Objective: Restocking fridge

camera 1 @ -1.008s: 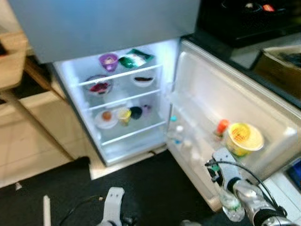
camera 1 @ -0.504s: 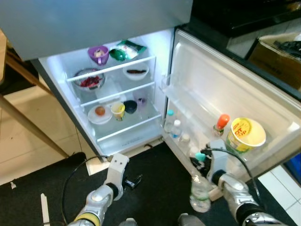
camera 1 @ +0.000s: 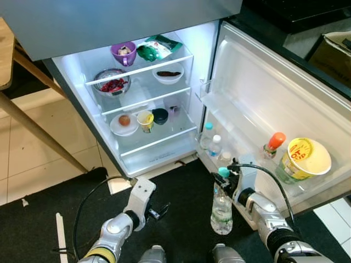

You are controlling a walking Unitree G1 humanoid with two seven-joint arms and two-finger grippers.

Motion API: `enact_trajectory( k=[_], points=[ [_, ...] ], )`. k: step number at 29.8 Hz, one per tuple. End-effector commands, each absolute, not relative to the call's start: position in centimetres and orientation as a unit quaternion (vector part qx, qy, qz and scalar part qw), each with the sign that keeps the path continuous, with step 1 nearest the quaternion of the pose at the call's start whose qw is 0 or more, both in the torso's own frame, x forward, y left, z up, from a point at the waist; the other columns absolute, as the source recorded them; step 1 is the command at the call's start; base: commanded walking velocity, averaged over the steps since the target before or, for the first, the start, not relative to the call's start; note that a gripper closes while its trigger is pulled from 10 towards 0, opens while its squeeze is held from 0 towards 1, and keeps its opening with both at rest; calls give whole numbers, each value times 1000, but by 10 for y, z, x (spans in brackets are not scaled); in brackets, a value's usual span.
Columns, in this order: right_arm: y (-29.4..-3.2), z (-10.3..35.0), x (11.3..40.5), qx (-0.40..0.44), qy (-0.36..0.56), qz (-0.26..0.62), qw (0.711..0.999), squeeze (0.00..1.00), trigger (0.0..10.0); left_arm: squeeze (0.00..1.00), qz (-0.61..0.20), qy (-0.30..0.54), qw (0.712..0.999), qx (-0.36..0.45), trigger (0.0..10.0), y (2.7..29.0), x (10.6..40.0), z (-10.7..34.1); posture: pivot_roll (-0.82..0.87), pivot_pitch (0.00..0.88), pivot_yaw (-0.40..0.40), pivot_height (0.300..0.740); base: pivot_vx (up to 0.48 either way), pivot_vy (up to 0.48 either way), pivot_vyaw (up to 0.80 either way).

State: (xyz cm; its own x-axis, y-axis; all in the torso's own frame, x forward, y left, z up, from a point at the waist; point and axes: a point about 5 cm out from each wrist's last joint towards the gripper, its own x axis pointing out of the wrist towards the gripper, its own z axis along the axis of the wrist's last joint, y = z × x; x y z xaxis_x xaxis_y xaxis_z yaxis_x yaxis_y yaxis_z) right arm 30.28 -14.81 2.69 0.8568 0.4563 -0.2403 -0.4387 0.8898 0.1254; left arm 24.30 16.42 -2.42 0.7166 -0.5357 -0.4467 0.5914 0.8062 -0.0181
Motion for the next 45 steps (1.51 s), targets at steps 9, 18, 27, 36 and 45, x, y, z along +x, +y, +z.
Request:
enact_trajectory(
  k=[9,18,27,36,45],
  points=[
    [-155,51,314,36,80,241,967,0,10000,0,-330,219,916,68,10000,157,239,-26,-30,155,12,605,0,0,0],
    [-156,77,318,66,-4,252,965,0,10000,0,-345,183,918,66,10000,149,251,-14,-35,163,12,595,0,0,0],
    [-157,112,320,70,-102,242,962,0,10000,0,-364,121,921,72,10000,144,268,8,-27,192,28,595,0,0,0],
    [-141,137,320,44,-153,231,960,0,10000,0,-356,27,931,74,10000,155,290,48,11,262,50,595,0,0,0],
    [-107,172,316,-87,-222,249,939,0,10000,0,-368,-12,925,92,10000,165,289,72,38,341,74,595,0,0,0]
  ],
)
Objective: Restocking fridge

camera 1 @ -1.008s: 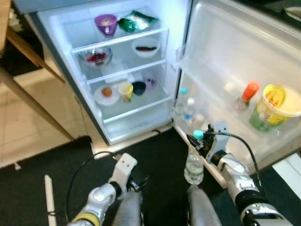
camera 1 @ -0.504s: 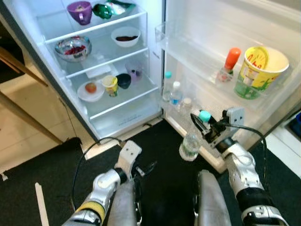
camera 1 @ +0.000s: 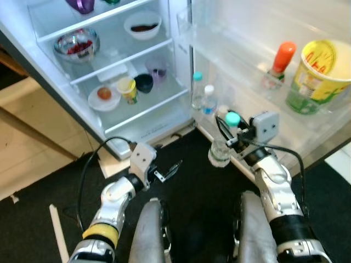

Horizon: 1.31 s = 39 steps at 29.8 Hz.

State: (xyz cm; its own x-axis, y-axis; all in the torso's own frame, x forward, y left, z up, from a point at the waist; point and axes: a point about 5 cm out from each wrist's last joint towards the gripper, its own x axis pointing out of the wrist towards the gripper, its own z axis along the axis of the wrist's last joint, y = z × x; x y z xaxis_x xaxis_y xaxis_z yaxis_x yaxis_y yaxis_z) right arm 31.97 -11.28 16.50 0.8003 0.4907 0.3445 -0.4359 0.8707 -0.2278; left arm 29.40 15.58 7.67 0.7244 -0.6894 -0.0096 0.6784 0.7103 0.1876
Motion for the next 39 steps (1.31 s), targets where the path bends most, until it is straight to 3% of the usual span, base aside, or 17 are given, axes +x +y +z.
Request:
enact_trajectory(
  k=[1,9,26,39],
  points=[
    [-107,178,316,-107,-233,247,934,0,10000,0,-372,-14,923,95,10000,165,288,73,38,353,75,595,0,0,0],
    [-113,208,309,-214,-283,214,910,0,10000,0,-386,-15,916,103,10000,164,283,80,31,367,78,595,0,0,0],
    [-112,181,295,-339,-269,163,887,0,10000,0,-403,-33,906,127,10000,165,281,101,86,398,111,595,0,0,0],
    [-144,161,304,-395,-238,56,885,0,10000,0,-401,-31,906,133,10000,165,282,109,105,402,129,595,0,0,0]
  ],
)
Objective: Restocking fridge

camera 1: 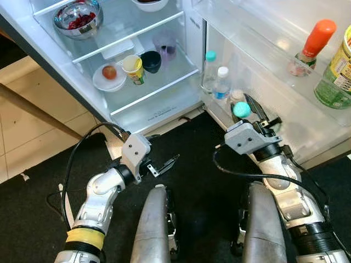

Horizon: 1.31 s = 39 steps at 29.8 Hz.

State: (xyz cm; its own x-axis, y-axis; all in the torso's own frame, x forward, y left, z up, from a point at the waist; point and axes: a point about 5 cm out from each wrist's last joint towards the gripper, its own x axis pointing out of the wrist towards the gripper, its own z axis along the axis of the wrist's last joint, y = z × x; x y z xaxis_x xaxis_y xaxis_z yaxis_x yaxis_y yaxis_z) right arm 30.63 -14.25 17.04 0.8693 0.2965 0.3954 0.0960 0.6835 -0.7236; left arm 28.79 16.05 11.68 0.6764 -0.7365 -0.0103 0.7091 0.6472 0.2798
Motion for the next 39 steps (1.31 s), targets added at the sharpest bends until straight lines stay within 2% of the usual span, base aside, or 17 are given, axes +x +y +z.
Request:
enact_trajectory(
  k=[1,11,15,23,24,34,39],
  points=[
    [-144,161,304,-395,-238,56,885,0,10000,0,-401,-31,906,133,10000,165,282,109,105,402,129,595,0,0,0],
    [-168,148,314,-400,-211,11,892,0,10000,0,-403,-25,904,139,10000,168,280,111,128,409,141,595,0,0,0],
    [-196,141,320,-304,-171,-72,934,0,10000,0,-402,-25,904,143,10000,170,279,114,150,414,153,595,0,0,0],
    [-211,139,322,-255,-158,-109,948,0,10000,0,-403,-26,903,145,10000,170,279,116,159,418,160,595,0,0,0],
    [-221,141,323,-213,-155,-133,955,0,10000,0,-404,-29,903,146,10000,169,279,118,159,419,161,595,0,0,0],
    [-225,143,329,-156,-159,-149,963,0,10000,0,-405,-34,902,145,10000,167,280,121,160,421,159,595,0,0,0],
    [-209,141,335,-129,-157,-128,971,0,10000,0,-409,-33,901,145,10000,165,278,121,158,422,156,595,0,0,0]
  ],
)
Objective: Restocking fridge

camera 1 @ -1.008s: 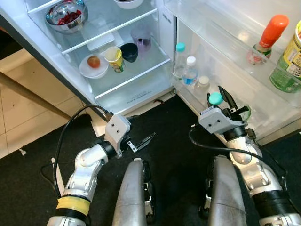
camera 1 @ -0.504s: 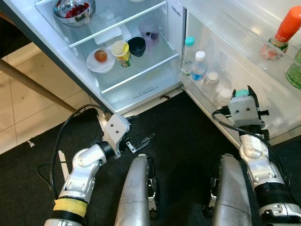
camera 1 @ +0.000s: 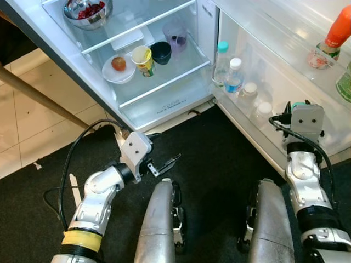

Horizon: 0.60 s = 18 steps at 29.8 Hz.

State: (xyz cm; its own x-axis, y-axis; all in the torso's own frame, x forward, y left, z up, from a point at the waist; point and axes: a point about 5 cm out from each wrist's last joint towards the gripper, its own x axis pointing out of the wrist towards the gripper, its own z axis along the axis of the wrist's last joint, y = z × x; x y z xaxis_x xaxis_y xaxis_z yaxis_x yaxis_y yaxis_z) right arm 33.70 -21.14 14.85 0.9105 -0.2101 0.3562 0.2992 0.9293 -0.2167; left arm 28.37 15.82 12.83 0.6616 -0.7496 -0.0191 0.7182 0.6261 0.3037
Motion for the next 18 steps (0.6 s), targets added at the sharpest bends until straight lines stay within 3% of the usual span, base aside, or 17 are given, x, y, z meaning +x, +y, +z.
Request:
enact_trajectory(
  k=[1,2,3,4,5,18],
  points=[
    [-208,139,335,-130,-152,-128,971,0,10000,0,-409,-33,900,144,10000,164,278,121,158,422,156,595,0,0,0],
    [-209,136,334,-133,-145,-131,972,0,10000,0,-409,-33,900,144,10000,164,278,121,158,422,156,595,0,0,0],
    [-211,133,334,-137,-136,-136,972,341,10000,0,-409,-34,900,144,10000,164,278,121,155,422,154,595,0,0,0],
    [-214,131,332,-133,-130,-144,972,765,10000,0,-410,-33,900,144,10000,163,278,121,154,422,153,595,0,0,0],
    [-218,127,330,-121,-123,-152,973,1000,10000,0,-411,-32,900,144,10000,162,278,120,151,420,152,595,0,0,0],
    [-229,143,324,-97,-165,-165,968,1000,10000,0,-414,-31,899,141,10000,157,279,117,136,404,149,595,0,0,0]
  ],
)
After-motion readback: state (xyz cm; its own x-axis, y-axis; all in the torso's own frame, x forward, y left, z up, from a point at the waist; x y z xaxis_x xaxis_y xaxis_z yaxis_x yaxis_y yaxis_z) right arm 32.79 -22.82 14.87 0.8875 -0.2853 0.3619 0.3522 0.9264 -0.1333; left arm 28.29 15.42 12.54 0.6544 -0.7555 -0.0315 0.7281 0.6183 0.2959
